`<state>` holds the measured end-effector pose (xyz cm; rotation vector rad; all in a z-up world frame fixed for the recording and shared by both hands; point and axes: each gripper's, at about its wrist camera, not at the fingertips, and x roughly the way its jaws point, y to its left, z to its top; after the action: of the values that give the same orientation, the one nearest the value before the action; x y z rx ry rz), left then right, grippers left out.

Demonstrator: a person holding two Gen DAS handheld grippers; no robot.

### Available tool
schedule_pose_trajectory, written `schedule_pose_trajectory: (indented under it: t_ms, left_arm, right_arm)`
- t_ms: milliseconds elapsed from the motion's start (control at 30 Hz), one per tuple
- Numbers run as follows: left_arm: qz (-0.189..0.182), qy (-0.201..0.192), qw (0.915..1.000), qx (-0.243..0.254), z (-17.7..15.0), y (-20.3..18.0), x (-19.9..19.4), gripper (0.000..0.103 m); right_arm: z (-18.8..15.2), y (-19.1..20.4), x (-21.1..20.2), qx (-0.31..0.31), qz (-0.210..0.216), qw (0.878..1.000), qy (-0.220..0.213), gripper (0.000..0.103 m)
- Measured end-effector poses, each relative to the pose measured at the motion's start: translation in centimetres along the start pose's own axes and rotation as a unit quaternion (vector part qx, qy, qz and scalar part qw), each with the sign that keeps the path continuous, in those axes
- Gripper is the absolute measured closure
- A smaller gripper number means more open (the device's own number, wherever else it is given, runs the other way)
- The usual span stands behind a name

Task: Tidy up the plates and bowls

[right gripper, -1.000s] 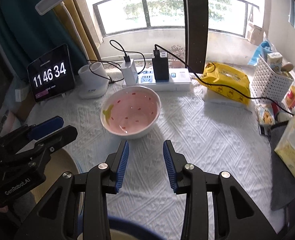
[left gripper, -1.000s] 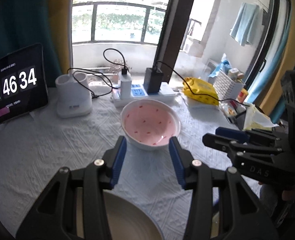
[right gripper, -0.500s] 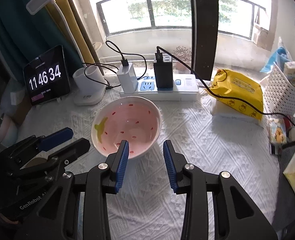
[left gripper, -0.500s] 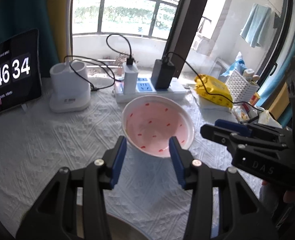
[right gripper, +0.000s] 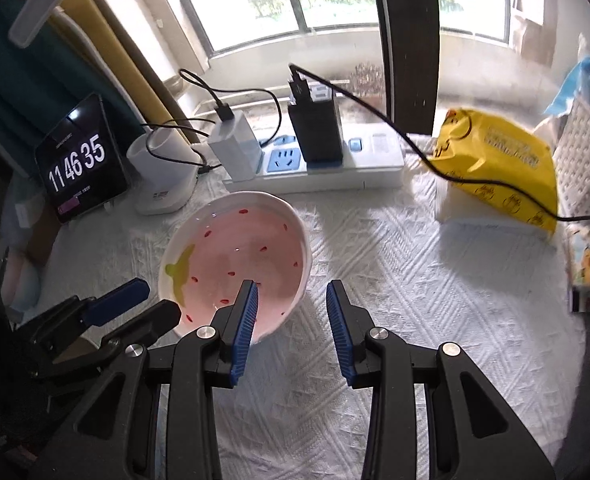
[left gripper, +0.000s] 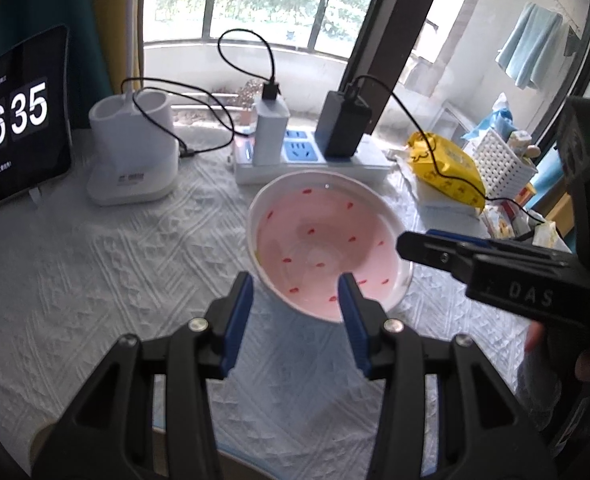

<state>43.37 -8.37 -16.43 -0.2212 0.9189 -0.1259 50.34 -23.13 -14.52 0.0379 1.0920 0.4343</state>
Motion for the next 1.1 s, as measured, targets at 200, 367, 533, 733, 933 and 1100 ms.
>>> schedule_pose_trajectory:
  t_ms: [200,367,533,733,933,1100]
  left_arm:
    - [-0.005,0.017,0.9998,-0.002,0.2,0.0,0.7,0.057]
    - [-0.007,0.035,0.9993,-0.005,0.3,0.0,1.4,0.057]
    - [-0.007,0.043,0.999,-0.01,0.5,0.0,1.9,0.057]
    - [-0.021,0.053,0.9982,-0.019,0.5,0.5,2.3,0.058]
    - [-0.019,0.044,0.9987,-0.017,0.5,0.6,2.2,0.061]
    - [-0.016,0.034,0.9993,-0.005,0.7,0.2,1.6,0.064]
  right_arm:
    - [1.0,-1.0,1.9,0.032,0.002,0.999,0.034,0.065]
    - [1.4,-1.3,3.1,0.049,0.012,0.997,0.053,0.065]
    - [1.7,-1.2,4.0,0.052,0.018,0.996,0.071,0.066]
    - [1.7,-1.1,5.4,0.064,0.049,0.991,0.104,0.068]
    - [1.7,-1.0,5.3,0.06,0.035,0.992,0.101,0.079]
    - [1.7,-1.2,5.3,0.057,0.028,0.993,0.103,0.082]
